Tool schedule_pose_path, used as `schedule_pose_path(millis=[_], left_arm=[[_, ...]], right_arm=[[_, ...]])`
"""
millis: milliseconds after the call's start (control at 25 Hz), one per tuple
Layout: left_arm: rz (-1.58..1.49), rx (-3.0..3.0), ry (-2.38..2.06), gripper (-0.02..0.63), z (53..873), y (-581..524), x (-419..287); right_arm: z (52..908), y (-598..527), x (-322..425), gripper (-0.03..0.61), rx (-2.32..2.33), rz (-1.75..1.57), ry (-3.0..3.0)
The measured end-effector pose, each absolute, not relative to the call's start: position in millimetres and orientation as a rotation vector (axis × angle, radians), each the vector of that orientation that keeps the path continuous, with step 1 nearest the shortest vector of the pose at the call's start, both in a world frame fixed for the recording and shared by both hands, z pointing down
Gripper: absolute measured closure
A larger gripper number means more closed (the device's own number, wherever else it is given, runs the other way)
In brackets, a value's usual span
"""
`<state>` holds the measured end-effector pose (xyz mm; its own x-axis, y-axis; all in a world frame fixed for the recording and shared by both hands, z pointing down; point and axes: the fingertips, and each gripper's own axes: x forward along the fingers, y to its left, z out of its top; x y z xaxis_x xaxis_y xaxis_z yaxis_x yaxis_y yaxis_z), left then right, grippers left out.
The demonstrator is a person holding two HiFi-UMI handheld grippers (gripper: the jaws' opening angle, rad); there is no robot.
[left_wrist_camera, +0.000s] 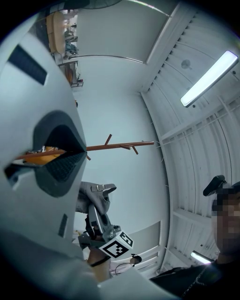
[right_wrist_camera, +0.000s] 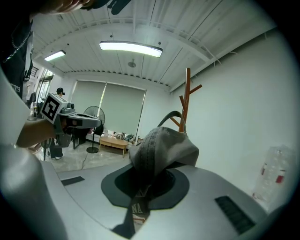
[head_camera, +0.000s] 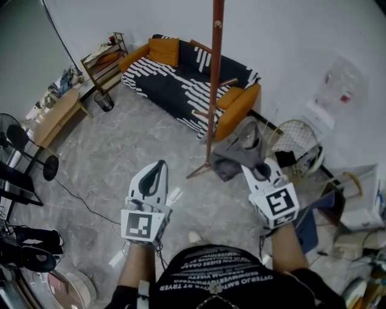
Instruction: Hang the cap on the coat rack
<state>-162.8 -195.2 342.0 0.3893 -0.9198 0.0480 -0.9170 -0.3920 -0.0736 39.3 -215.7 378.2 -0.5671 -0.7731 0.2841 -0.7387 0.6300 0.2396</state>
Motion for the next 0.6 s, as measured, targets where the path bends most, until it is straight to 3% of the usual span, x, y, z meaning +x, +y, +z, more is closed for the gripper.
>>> schedule_pose_path(millis=[600], left_arm=[[-0.095,-2.635,1.676,0.611,349.8,-219.4,-201.8]], right_arm=[[386.5,-228.6,4.0,0.56,1.274,-0.123,-2.44]])
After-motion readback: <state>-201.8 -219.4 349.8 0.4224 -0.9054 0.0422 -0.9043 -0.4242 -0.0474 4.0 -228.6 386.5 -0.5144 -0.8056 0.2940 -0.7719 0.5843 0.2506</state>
